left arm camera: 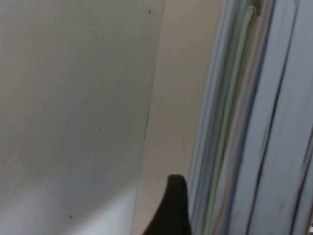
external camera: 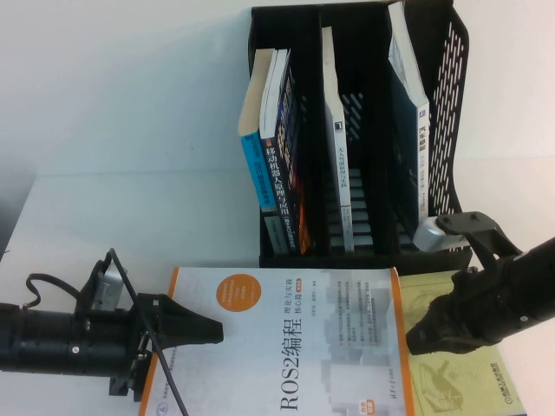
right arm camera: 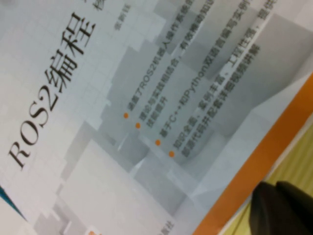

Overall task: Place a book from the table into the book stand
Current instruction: Push book with right arm, then pick up the book with your left arm

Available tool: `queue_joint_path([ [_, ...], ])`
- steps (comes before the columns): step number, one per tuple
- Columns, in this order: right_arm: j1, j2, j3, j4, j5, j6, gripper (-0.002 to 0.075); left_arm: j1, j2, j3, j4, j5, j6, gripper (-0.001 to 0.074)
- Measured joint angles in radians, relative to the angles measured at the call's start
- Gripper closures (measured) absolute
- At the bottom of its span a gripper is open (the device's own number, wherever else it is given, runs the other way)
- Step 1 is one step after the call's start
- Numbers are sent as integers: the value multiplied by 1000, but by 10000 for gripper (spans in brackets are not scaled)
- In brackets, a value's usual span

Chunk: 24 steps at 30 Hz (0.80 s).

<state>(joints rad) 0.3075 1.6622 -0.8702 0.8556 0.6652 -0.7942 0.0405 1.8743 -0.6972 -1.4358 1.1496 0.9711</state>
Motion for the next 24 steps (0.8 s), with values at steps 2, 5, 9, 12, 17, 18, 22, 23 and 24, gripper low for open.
queue_joint_path([
  [2,7,0,-6,1,0,-6,728,0,0,0,0,-2,2,122],
  [5,22,0,-8,2,-4,-17,728,0,0,0,-2,-9,4,139],
  [9,29,1,-8,2,-6,-27,728,0,0,0,-4,-18,4,216],
  [12,29,1,-8,2,-9,-29,728,0,0,0,0,-31,7,328],
  [17,29,1,-8,-15,-18,-29,728,2,0,0,-20,6,8,597],
  [18,29,1,-8,-30,-17,-29,728,2,0,0,-28,17,8,616],
  [22,33,-3,-14,-131,-7,2,728,2,0,-2,-33,23,8,617],
  [23,37,-8,-17,-169,-5,24,728,2,0,-2,-33,23,4,617],
  [24,38,-19,-18,-214,-2,53,728,2,0,-2,-33,23,2,617],
])
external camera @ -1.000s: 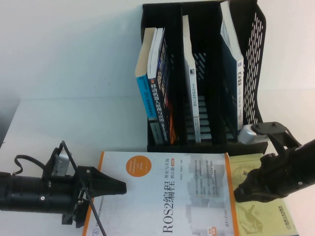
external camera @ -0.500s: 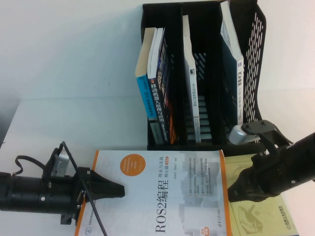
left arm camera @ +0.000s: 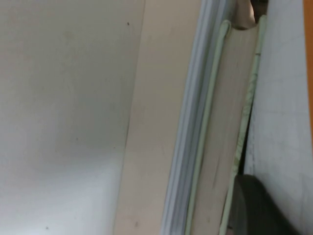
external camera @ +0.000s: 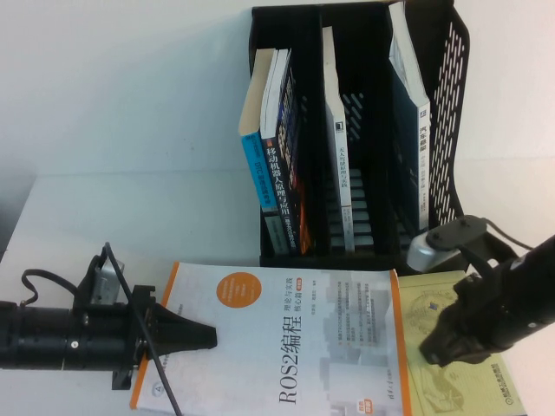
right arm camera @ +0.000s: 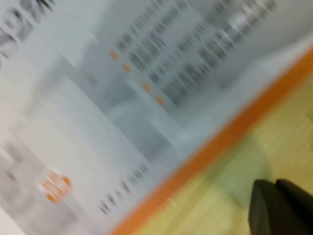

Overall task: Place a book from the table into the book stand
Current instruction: Pick up the book with your left arm, then place the book on the book shelf

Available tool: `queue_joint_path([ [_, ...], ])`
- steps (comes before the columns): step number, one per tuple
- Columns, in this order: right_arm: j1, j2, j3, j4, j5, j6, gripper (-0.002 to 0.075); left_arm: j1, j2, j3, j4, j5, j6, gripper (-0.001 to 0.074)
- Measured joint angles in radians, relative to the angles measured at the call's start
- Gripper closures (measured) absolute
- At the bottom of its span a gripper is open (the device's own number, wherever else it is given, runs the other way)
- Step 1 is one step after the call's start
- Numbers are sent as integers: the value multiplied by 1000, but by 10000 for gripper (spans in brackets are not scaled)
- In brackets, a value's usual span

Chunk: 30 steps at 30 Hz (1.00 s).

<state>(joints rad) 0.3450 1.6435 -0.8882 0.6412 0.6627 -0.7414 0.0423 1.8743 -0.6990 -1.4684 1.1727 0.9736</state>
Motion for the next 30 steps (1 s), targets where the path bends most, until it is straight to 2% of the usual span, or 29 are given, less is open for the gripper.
queue_joint_path([
  [6,0,-75,0,-317,13,197,728,-2,-71,0,7,-9,-13,623],
  [14,0,-199,0,-612,24,496,728,-2,-280,2,74,-35,-89,627],
  [24,0,-261,0,-659,67,735,728,-2,-559,3,90,-46,-186,628],
  [30,0,-261,0,-659,75,766,728,-2,-674,-101,95,-38,-303,629],
])
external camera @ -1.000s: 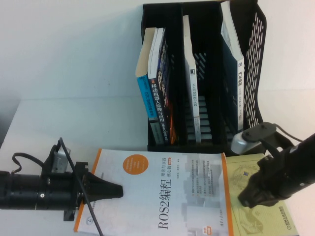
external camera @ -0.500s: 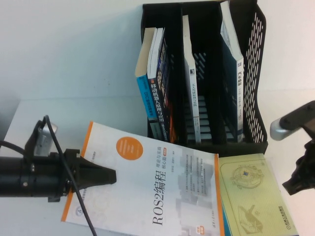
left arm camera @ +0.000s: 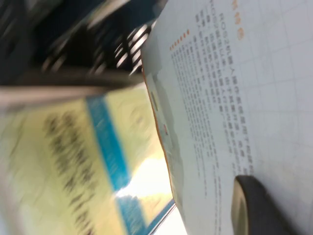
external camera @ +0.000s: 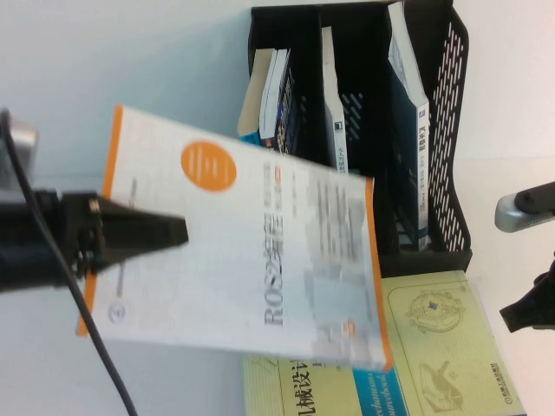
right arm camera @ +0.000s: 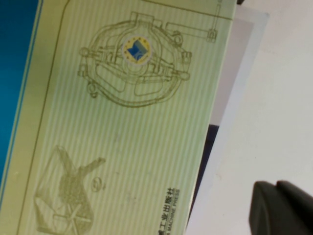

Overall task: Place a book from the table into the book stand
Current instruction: Place the book on the book shelf

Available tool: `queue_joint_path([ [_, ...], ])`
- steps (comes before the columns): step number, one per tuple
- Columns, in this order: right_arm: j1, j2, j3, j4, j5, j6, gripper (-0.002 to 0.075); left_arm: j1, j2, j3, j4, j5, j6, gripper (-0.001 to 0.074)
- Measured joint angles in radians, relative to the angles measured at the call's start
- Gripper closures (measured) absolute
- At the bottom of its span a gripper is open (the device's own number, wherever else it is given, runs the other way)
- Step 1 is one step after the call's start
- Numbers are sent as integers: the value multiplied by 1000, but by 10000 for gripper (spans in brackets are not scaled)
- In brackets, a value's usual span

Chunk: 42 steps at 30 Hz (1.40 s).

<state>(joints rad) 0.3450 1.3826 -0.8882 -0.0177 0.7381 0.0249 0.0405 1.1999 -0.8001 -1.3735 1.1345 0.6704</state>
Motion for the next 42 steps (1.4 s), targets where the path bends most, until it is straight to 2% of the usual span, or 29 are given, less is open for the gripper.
queue_joint_path([
  [7,0,-25,0,0,0,3,728,0,-27,-259,64,-3,-124,629],
  [13,0,-78,0,0,3,66,728,-7,-27,-470,142,-116,-251,629],
  [18,0,-196,5,0,18,117,728,-90,-27,-598,218,-218,-340,630],
  [25,0,-411,8,-19,65,127,728,-251,-9,-626,230,-343,-376,630],
  [29,0,-514,8,-68,117,140,728,-316,41,-626,240,-407,-380,630],
  [33,0,-602,8,-128,174,175,728,-342,102,-626,289,-444,-382,630],
  [42,0,-668,8,-297,305,240,728,-349,138,-626,406,-400,-415,630],
])
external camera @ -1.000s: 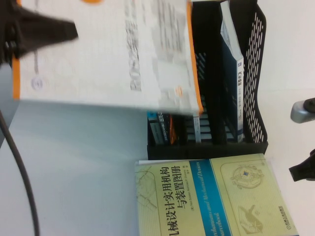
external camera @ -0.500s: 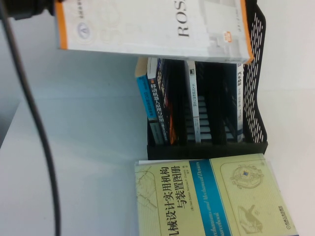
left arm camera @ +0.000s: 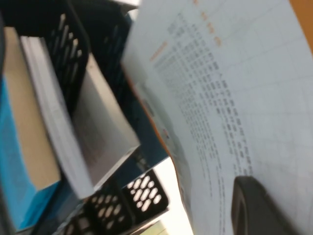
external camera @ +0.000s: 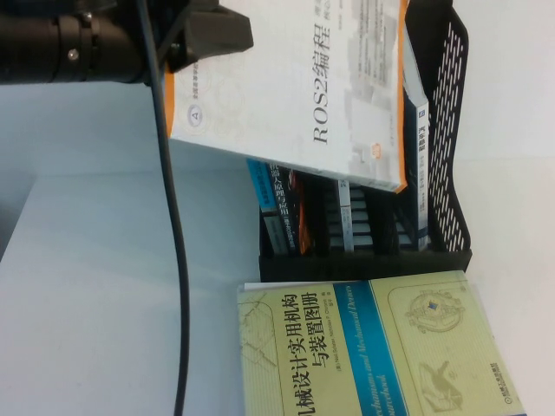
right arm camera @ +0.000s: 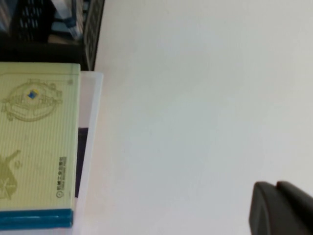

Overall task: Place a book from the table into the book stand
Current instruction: Place the book on the book shelf

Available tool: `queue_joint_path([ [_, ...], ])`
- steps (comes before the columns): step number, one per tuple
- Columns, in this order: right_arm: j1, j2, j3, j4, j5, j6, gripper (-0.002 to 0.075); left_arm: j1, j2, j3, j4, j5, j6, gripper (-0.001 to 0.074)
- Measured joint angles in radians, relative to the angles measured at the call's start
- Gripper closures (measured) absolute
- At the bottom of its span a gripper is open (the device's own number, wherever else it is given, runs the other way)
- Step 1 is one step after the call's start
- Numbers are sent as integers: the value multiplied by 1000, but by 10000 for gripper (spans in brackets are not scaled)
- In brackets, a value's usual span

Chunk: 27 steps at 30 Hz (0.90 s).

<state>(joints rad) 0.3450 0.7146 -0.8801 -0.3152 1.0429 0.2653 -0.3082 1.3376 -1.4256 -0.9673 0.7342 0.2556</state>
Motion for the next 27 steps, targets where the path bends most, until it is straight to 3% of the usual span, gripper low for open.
queue_joint_path([
  [9,0,0,2,-12,19,67,728,0,0,0,208,34,-175,631],
  [27,0,0,2,-6,3,101,728,-2,111,0,144,-39,-239,631],
])
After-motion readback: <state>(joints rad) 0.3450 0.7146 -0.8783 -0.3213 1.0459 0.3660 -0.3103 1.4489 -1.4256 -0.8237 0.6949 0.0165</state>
